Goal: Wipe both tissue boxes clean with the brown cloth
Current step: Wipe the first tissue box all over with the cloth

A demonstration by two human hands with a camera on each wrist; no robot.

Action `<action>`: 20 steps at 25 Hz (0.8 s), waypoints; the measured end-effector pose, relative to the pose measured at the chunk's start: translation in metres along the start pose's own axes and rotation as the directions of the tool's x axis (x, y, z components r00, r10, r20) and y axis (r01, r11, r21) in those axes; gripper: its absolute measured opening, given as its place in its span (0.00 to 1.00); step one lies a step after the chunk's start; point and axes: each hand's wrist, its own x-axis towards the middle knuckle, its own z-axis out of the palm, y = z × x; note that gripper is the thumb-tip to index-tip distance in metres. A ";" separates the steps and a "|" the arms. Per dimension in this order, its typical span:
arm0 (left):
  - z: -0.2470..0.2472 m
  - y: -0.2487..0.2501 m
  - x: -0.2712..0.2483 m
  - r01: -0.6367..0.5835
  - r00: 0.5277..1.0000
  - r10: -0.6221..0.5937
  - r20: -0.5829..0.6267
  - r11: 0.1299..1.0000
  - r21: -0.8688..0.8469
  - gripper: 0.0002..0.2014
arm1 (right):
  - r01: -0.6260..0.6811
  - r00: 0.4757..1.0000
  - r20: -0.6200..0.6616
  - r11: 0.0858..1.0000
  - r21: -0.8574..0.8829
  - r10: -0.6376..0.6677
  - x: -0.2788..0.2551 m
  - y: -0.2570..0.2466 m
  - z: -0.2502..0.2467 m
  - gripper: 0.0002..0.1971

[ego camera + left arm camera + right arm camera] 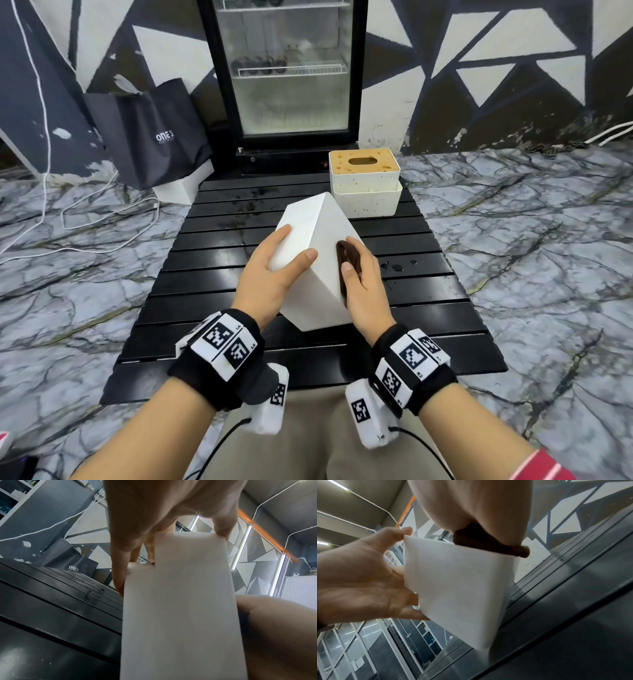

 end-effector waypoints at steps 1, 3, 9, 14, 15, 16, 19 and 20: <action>0.000 0.001 0.000 -0.001 1.000 0.001 0.002 1.000 0.000 0.36 | -0.007 1.000 -0.016 1.000 0.009 0.007 -0.003 0.001 0.001 0.21; 0.001 0.002 0.000 -0.003 1.000 0.003 0.012 1.000 0.013 0.36 | 0.007 1.000 -0.030 0.999 0.032 -0.006 -0.008 -0.002 0.006 0.21; 0.001 0.006 0.001 -0.026 0.999 0.024 0.024 0.996 0.088 0.36 | 0.111 0.994 -0.003 0.994 0.008 -0.111 0.016 -0.025 0.012 0.23; 0.002 0.005 0.001 -0.035 0.999 0.033 0.020 0.993 0.117 0.34 | 0.062 0.998 -0.008 0.998 0.020 -0.062 0.018 -0.022 0.009 0.21; 0.002 0.005 0.001 -0.041 0.999 0.038 0.021 0.991 0.131 0.34 | 0.100 0.995 -0.007 0.995 0.023 -0.100 0.015 -0.026 0.012 0.22; 0.001 0.005 0.001 -0.046 0.999 0.042 0.025 0.989 0.142 0.35 | 0.152 0.988 -0.001 0.988 0.021 -0.152 0.013 -0.031 0.015 0.23; 0.000 0.005 0.002 -0.055 0.998 0.051 0.033 0.988 0.146 0.35 | 0.234 0.972 0.021 0.972 0.010 -0.234 0.021 -0.040 0.018 0.23; -0.001 0.005 0.003 -0.052 0.998 0.048 0.029 0.989 0.140 0.35 | 0.229 0.973 0.023 0.973 0.007 -0.229 0.027 -0.040 0.018 0.23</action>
